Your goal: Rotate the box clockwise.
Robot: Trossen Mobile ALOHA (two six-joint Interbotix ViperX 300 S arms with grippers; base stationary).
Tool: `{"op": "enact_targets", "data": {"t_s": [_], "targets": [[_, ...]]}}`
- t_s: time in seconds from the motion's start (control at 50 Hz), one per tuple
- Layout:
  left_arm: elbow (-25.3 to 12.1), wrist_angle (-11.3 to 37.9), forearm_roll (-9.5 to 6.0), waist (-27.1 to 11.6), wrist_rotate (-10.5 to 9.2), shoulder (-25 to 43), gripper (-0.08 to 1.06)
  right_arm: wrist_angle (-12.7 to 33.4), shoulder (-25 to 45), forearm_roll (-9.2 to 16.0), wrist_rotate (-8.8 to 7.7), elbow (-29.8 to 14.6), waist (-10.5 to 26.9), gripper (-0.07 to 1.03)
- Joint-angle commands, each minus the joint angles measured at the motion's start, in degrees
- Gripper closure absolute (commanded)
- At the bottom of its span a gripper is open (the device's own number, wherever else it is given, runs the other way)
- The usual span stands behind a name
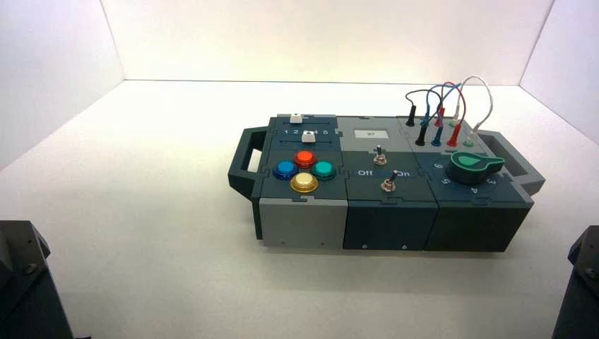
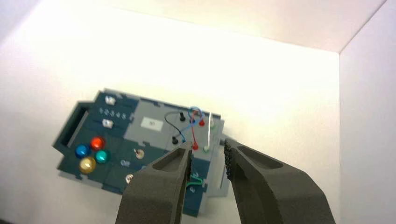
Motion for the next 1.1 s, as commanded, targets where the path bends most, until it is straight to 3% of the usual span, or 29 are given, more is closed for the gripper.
{"op": "enact_targets", "data": {"t_s": [0.02, 0.16, 0.28, 0.34, 0.54, 0.7, 0.9, 1.1], "targets": [[-3.25, 0.18, 0.09, 0.18, 1.05, 4.92, 0.69, 0.26, 5.54, -0.18, -0.35, -2.46, 0.18, 0.57], [-5.10, 1.58, 0.18, 0.18, 1.93, 10.46, 0.69, -0.18, 10.11, -0.35, -0.18, -2.64, 0.00, 0.58], [-5.89, 1.93, 0.09, 0.18, 2.02, 14.33, 0.69, -0.79, 12.48, -0.35, 1.32, -2.29, -2.02, 0.57], [-6.15, 2.02, 0.18, 0.09, 2.02, 15.21, 0.69, -0.79, 12.74, -0.26, 1.32, -2.11, -2.55, 0.57], [-6.94, 3.52, 0.09, -0.26, 2.37, 21.01, 0.69, -1.05, 13.45, 0.00, 1.41, 0.26, -8.44, 0.57], [-7.12, 4.92, -0.18, -2.20, 3.25, 23.20, 0.69, -1.05, 14.33, 1.14, 1.32, 2.55, -8.88, 0.57], [-7.29, 5.27, -0.70, -6.42, 3.25, 26.46, 0.69, -1.14, 16.35, 1.49, 1.67, 4.57, -8.88, 0.57], [-7.47, 5.36, -1.32, -8.26, 2.99, 30.67, 0.69, -2.46, 18.90, 1.49, 1.41, 5.36, -10.72, 0.57]]}}
